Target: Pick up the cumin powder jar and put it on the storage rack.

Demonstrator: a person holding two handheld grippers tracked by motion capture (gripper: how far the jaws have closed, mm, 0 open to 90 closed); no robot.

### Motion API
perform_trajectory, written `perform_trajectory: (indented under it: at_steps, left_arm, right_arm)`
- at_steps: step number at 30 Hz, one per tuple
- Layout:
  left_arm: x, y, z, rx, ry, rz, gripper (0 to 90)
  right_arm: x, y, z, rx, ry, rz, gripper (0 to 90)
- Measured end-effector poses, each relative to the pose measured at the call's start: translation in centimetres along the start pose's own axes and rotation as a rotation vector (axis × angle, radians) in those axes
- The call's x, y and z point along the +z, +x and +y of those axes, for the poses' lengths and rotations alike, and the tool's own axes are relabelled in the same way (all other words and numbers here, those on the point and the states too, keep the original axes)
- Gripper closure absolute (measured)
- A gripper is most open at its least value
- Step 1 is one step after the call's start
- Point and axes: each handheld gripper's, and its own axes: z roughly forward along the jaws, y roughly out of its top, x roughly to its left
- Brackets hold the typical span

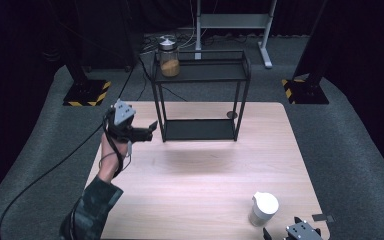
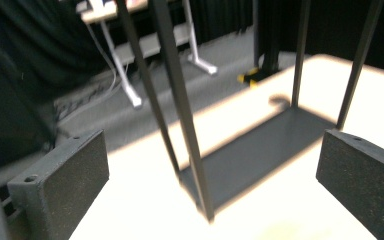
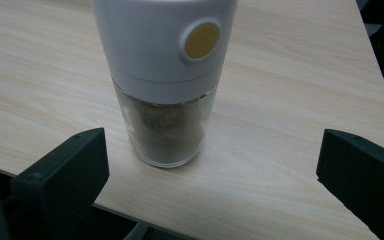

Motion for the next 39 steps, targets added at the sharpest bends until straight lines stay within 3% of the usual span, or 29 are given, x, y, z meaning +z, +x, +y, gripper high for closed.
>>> perform_trajectory:
  at_steps: [2, 3, 4, 6, 8, 9, 10, 11, 12, 24, 27, 31, 39]
  left_arm:
    - [0.2, -0.8, -1.7, -0.012, 0.070, 0.007, 0.2]
    - [0.7, -1.3, -3.8, -0.048, 0.125, -0.001, 0.2]
    - [0.7, -1.3, -3.8, -0.048, 0.125, -0.001, 0.6]
    - [1.0, -2.0, -6.1, -0.084, 0.162, -0.011, 0.6]
    - [1.5, -2.5, -7.9, -0.109, 0.218, -0.024, 0.4]
    - [1.9, -2.7, -9.2, -0.142, 0.266, -0.027, 0.3]
    - [1.9, -2.7, -9.2, -0.142, 0.266, -0.027, 0.4]
    - [2.0, -2.7, -10.4, -0.185, 0.276, -0.032, 0.4]
    - [2.0, -2.7, -10.9, -0.204, 0.279, -0.035, 0.6]
    - [2.7, -2.3, -12.6, -0.276, 0.285, -0.055, 1.7]
    - [3.0, -2.4, -12.5, -0.251, 0.304, -0.072, 1.5]
    - [3.5, -2.1, -12.9, -0.289, 0.321, -0.084, 2.2]
    - [3.5, -1.3, -13.2, -0.328, 0.313, -0.118, 2.8]
  right_arm:
    - [0.1, 0.0, 0.0, -0.002, 0.001, -0.001, 0.0]
    - [0.1, 0.0, 0.0, -0.002, 0.001, -0.001, 0.0]
    - [0.1, 0.1, 0.0, -0.001, 0.001, -0.002, 0.0]
    - [0.1, 0.1, 0.0, -0.006, 0.000, 0.003, 0.0]
    - [0.1, 0.1, 0.0, -0.007, 0.000, 0.002, 0.0]
    - [0.1, 0.0, 0.0, -0.001, -0.001, 0.003, 0.0]
    - [0.2, 0.1, 0.0, -0.002, 0.002, 0.001, 0.0]
    - [0.2, 0.1, 0.0, -0.003, 0.002, 0.000, 0.0]
    - [0.2, 0.1, 0.0, -0.004, 0.003, 0.001, 0.0]
    - [0.6, 0.5, 0.2, -0.012, 0.013, 0.012, 0.0]
    - [0.7, 0.4, 0.2, -0.008, 0.015, 0.013, 0.0]
    - [0.7, 0.3, 0.2, -0.006, 0.017, 0.015, 0.0]
    - [0.7, 0.4, 0.1, -0.009, 0.013, 0.012, 0.0]
